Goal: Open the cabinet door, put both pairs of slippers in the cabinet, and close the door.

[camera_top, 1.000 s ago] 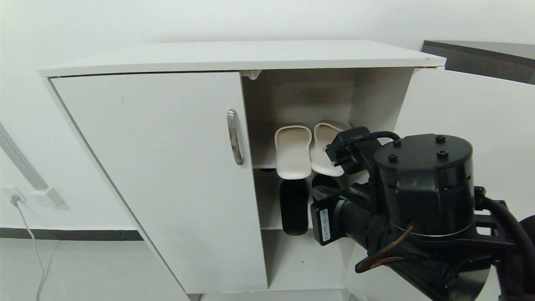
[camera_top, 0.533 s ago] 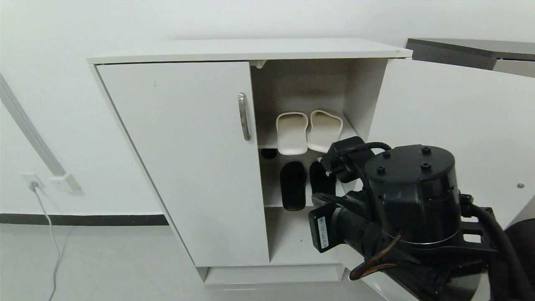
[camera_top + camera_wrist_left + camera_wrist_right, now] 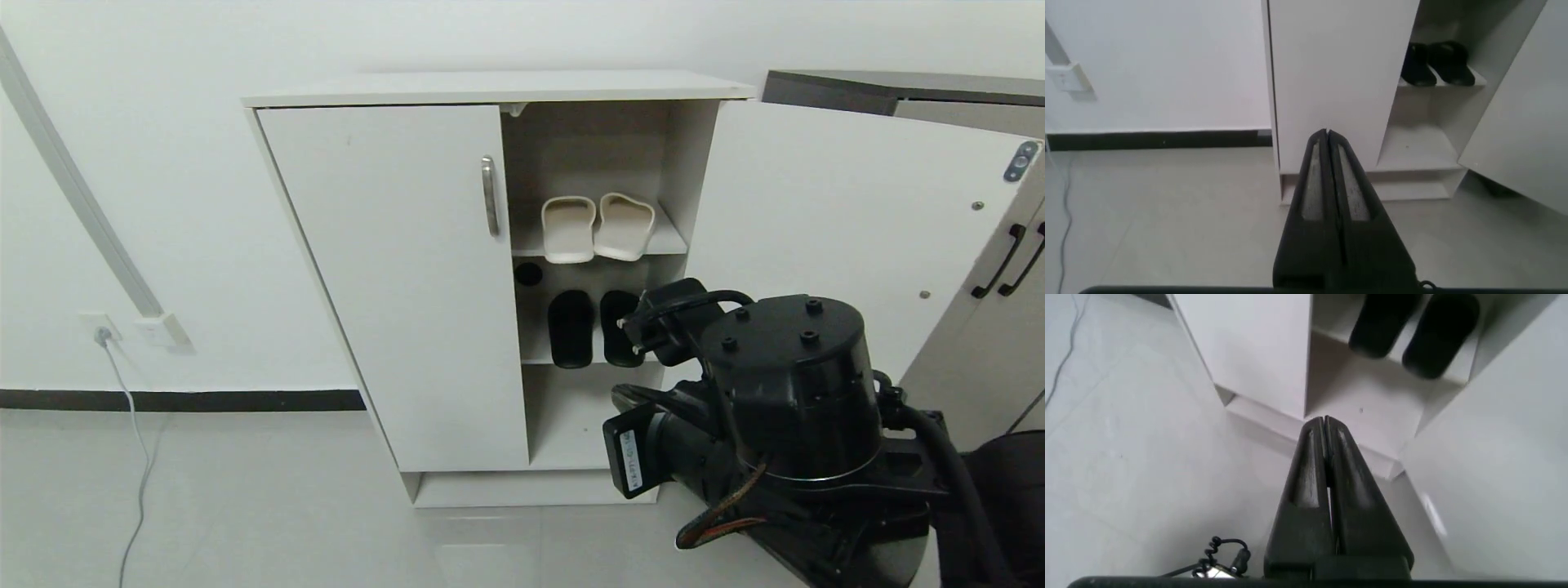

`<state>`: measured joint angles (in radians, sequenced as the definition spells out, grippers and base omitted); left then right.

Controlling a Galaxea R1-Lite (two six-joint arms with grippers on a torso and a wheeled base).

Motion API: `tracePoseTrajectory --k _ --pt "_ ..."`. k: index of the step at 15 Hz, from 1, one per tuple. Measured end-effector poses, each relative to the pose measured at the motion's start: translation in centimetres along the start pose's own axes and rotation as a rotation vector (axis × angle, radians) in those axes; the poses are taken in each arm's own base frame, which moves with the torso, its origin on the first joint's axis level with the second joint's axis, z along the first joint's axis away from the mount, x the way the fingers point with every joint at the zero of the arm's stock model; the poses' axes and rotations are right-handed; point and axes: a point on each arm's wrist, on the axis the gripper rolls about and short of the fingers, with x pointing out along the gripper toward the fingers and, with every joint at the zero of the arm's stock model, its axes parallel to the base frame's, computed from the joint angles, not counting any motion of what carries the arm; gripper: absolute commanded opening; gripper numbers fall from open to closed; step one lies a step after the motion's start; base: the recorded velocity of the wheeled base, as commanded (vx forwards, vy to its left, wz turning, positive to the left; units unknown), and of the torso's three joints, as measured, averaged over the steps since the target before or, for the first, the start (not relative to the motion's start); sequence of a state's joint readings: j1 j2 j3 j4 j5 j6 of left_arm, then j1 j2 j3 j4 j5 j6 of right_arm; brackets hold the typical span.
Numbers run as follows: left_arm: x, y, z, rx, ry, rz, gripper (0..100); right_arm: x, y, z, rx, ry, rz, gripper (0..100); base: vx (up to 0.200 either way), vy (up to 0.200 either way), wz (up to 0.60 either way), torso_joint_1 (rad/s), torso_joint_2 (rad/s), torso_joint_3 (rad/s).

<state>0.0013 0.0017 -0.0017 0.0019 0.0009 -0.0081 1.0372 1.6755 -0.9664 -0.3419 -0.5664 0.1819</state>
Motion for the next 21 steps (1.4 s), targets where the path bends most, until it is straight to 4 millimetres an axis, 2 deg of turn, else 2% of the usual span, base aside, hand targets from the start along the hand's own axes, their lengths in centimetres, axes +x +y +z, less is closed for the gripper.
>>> tracePoseTrajectory --k 21 --pt "0.00 0.01 0.00 -0.005 0.000 0.004 0 0.35 -0.13 -0.53 0.006 -0.008 0.001 0 0.000 0.000 0.00 0.000 0.00 0.000"
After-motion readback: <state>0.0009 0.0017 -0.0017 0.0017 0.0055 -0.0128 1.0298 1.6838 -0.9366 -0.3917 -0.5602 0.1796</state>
